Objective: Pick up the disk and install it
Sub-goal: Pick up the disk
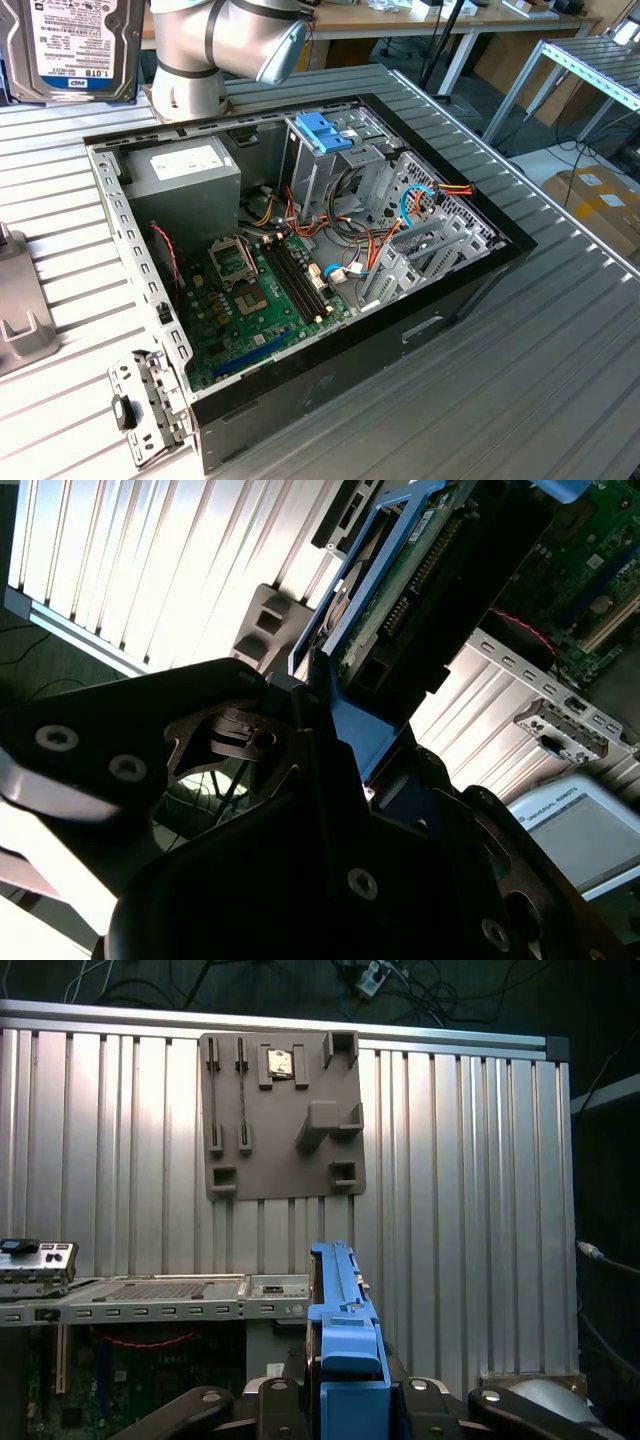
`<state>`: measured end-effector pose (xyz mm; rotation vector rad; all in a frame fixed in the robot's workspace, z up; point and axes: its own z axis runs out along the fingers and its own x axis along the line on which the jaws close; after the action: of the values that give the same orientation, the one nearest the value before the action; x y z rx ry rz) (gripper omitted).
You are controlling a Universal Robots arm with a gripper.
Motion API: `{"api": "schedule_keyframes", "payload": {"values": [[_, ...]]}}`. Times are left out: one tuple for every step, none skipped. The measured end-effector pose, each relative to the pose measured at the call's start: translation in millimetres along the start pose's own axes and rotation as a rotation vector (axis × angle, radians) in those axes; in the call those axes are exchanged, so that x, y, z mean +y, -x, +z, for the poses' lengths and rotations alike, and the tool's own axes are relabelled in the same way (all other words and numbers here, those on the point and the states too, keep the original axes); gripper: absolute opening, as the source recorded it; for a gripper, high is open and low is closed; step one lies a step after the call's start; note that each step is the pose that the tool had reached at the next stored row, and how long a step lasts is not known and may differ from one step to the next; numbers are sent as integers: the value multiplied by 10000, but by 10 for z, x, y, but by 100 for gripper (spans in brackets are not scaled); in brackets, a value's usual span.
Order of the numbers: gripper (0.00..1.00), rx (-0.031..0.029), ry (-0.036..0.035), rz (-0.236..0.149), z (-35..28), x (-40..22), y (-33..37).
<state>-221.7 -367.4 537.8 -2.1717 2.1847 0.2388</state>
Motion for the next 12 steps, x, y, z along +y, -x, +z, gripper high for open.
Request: {"api": "schedule_keyframes", "payload": {"values": [[37, 0, -1, 0, 0, -8, 0], [37, 0, 0, 0, -1, -14, 0], [37, 0, 0, 0, -2, -23, 0], [37, 0, 0, 0, -2, -32, 0], [37, 0, 0, 0, -3, -43, 0], [37, 0, 0, 0, -4, -52, 0], [37, 0, 0, 0, -4, -59, 0], [37, 0, -1, 0, -4, -66, 0], [37, 0, 0, 0, -5, -75, 1], [37, 0, 0, 0, -6, -83, 1], [37, 0, -1, 0, -6, -91, 1], [37, 0, 0, 0, -7, -98, 1]]}}
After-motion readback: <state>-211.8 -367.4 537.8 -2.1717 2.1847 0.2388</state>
